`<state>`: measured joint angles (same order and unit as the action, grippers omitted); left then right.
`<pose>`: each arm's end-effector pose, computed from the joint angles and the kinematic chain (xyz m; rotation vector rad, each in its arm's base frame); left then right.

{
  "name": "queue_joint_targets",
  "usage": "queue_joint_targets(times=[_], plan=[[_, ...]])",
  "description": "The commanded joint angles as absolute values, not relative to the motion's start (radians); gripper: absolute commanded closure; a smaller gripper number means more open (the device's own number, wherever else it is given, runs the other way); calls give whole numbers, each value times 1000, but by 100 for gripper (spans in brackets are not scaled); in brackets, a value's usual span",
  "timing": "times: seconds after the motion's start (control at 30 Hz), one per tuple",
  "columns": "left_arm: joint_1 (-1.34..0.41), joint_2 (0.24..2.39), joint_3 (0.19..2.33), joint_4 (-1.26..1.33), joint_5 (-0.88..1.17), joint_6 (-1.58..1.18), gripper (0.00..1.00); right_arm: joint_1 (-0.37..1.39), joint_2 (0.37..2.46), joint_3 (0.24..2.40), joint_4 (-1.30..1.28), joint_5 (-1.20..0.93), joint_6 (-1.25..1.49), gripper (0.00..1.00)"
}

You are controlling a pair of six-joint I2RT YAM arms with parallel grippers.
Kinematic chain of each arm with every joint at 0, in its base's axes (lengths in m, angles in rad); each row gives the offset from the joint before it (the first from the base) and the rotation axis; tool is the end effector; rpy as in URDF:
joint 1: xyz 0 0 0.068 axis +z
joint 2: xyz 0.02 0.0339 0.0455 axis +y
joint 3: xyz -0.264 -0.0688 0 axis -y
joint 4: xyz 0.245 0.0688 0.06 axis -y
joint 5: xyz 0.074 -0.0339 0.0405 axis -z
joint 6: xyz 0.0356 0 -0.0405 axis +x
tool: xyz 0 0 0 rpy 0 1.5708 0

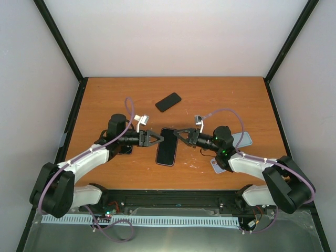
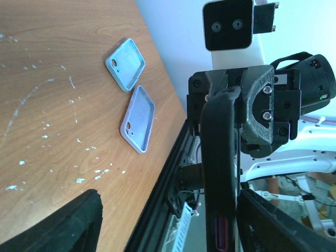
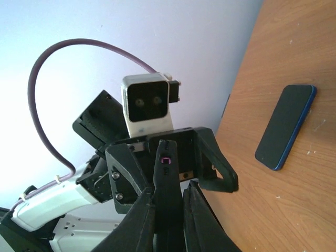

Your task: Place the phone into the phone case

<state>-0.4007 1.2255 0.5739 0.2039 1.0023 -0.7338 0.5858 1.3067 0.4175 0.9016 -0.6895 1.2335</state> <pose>0.2146 -0.1235 0.2207 0.3661 2.1941 -1.6825 0.1987 0.1590 0.2171 -0.0483 1.9419 1.8614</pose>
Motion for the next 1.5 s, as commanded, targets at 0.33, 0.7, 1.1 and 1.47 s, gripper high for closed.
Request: queue_joint_targets(times=[0.33,0.7,1.1,1.47], plan=[[-399,1261,501,459,1117,-861,71,589,1377,481,983,-672,1247,93],[-399,1275,546,493,1047,-922,85,589,1338,457,826,-749,1170,40],[-399,1364,588,713,1014,-1099,90,593,1210,388,627,-704,1066,20],[-399,1380,568,845,907,-1236,91,648,1309,363,887,-678,1230,25]])
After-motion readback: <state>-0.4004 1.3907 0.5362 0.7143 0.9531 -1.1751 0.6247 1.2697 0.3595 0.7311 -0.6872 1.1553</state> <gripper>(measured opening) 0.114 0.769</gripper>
